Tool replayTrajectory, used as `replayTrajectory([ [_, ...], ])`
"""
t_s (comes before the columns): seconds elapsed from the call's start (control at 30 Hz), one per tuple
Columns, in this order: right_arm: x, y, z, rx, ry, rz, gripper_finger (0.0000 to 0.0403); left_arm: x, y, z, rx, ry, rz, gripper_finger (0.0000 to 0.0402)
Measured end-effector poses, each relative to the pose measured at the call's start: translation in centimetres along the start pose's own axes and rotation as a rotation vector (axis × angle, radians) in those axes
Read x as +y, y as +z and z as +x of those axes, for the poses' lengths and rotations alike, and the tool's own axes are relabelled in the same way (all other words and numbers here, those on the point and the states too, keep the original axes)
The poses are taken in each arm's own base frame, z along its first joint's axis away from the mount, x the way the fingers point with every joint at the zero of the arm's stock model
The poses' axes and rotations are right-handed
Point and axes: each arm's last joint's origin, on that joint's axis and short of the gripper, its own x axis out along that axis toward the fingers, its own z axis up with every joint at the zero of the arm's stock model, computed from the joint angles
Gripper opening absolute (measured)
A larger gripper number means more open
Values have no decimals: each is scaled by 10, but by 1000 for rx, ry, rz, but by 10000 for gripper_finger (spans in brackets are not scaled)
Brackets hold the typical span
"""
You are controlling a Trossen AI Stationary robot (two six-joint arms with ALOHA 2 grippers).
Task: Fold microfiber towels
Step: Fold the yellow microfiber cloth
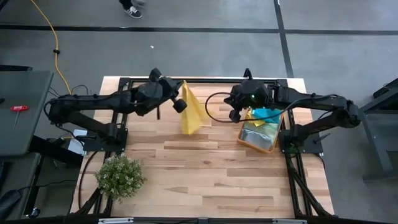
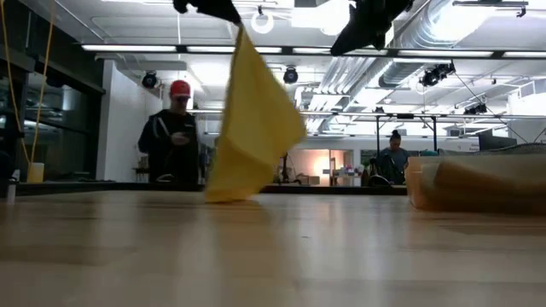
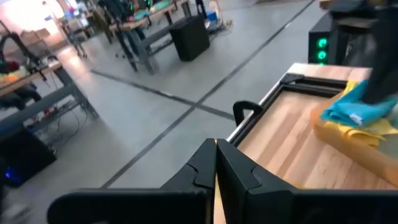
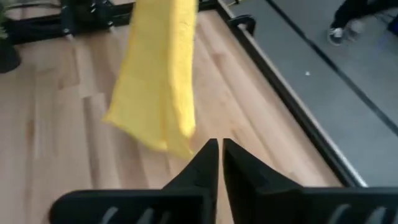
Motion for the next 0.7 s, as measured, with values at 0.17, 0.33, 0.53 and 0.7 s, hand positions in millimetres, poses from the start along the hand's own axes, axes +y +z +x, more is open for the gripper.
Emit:
replayTrajectory([
  [0.17, 28, -8, 16, 80, 86, 1, 77, -8, -5, 25, 73, 15, -1, 0],
  [0.33, 66, -27, 58, 193, 53, -150, 154, -17, -21, 42, 173, 25, 37, 0],
  [0.53, 107, -58, 126, 236, 10, -244, 198, -17, -28, 46, 215, 28, 66, 0],
  [0.7, 127, -89, 177, 205, -151, -310, 200, -17, -29, 46, 224, 24, 65, 0],
])
